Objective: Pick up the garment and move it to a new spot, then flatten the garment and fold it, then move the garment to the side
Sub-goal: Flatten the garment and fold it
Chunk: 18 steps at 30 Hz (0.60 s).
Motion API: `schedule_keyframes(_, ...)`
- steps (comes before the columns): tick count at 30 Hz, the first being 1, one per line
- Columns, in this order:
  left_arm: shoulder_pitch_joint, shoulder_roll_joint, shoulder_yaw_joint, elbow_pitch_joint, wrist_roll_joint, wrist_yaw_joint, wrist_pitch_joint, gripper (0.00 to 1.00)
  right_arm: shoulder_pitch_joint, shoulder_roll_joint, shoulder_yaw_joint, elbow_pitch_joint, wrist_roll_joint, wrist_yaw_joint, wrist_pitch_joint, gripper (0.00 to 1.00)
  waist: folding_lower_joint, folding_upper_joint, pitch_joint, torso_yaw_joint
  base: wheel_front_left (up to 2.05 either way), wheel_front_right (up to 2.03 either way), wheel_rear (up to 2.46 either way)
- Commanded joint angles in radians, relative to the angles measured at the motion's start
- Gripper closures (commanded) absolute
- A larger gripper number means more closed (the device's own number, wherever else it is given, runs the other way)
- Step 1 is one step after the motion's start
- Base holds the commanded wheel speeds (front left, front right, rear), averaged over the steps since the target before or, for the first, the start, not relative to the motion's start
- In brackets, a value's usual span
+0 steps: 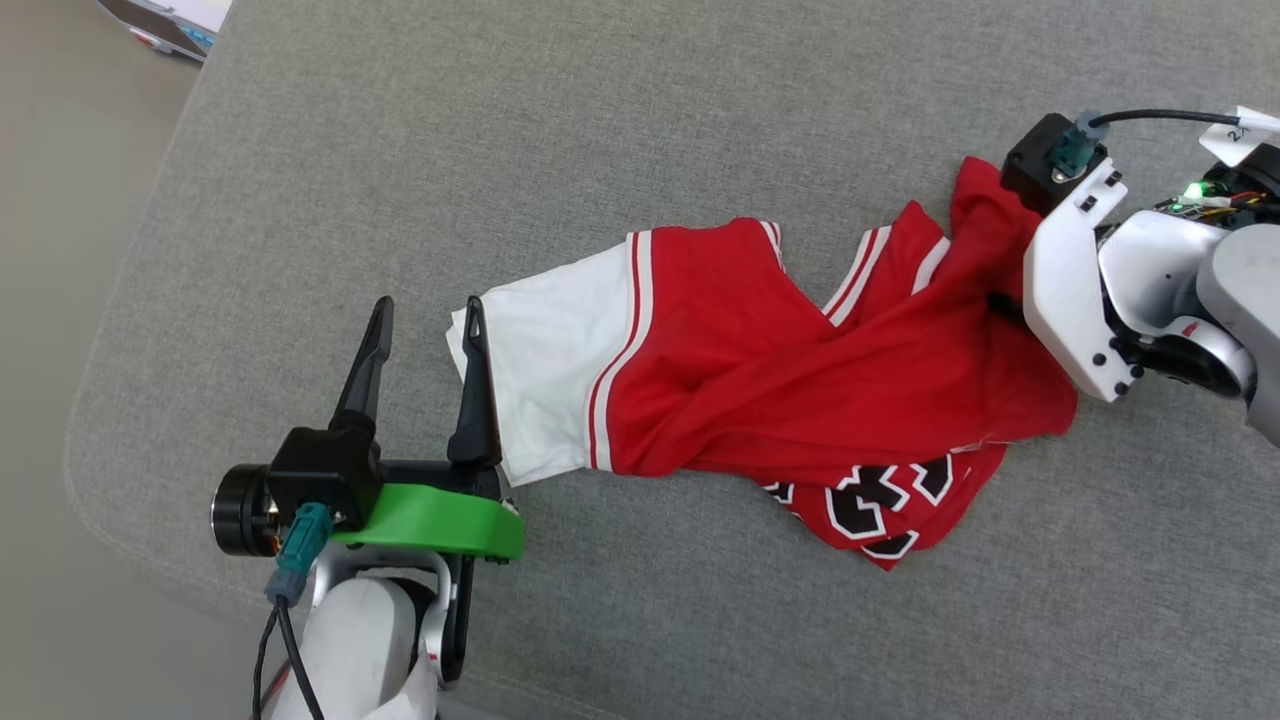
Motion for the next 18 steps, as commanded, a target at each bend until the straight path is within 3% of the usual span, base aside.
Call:
schedule_keyframes(1, -0.012, -0.006, 0.005, 0.005, -0.003, 0.006, -0.006, 0.00, 0.037, 0.018, 0.048, 0.028, 0.003, -0.001, -0.017, 1.00, -0.0001, 0.0000, -0.011, -0.009, 0.00, 0.00, 0.00)
schedule_keyframes(10, 0.012, -0.006, 0.021, 0.024, 0.019, -0.003, -0.006, 0.00, -0.051, 0.026, 0.044, 0.063, 0.002, -0.001, -0.268, 1.00, -0.0001, 0.0000, -0.104, -0.063, 0.00, 0.00, 0.00)
schedule_keyframes(18, 0.066, -0.006, 0.047, 0.035, 0.039, -0.013, -0.006, 0.00, -0.065, -0.048, 0.011, 0.018, -0.010, -0.001, -0.437, 1.00, -0.0001, 0.0000, -0.199, -0.119, 0.00, 0.00, 0.00)
